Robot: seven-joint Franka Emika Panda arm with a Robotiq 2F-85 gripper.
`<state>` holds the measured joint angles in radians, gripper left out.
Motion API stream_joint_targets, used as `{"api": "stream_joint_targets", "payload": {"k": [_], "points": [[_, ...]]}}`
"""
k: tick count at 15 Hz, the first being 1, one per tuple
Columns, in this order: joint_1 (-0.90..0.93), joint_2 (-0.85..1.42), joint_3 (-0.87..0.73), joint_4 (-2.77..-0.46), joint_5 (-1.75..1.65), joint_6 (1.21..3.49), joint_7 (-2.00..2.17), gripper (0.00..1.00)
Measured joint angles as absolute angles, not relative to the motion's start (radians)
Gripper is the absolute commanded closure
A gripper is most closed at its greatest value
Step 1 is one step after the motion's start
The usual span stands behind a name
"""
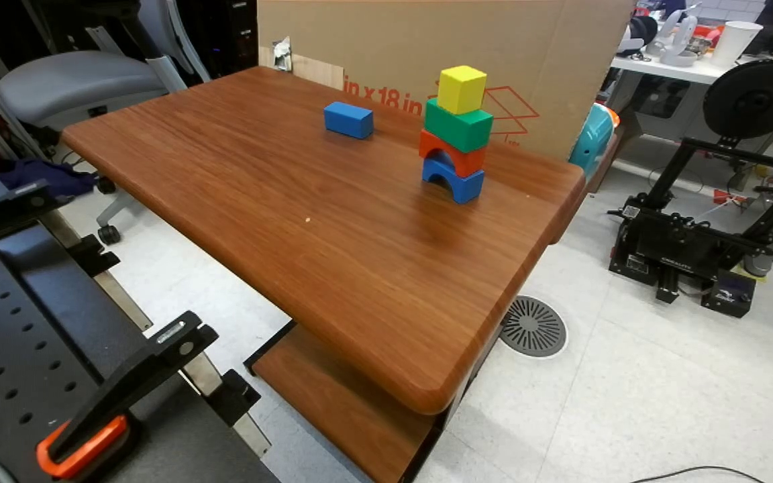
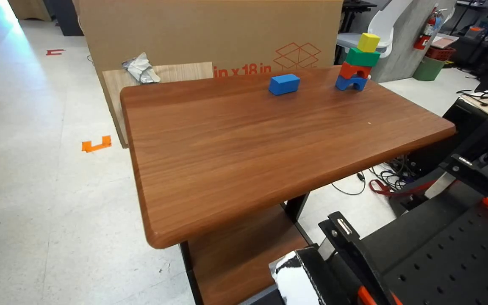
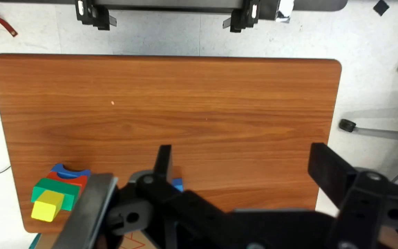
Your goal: Put the blue block on top of the stacked blocks
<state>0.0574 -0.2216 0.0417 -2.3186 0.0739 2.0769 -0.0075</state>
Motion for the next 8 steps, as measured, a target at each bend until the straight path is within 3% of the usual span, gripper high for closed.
{"api": "stream_joint_targets", "payload": {"k": [8], "points": [[0.050, 0.083, 0.038, -2.154, 0.011, 2.244, 0.026, 0.00]]}}
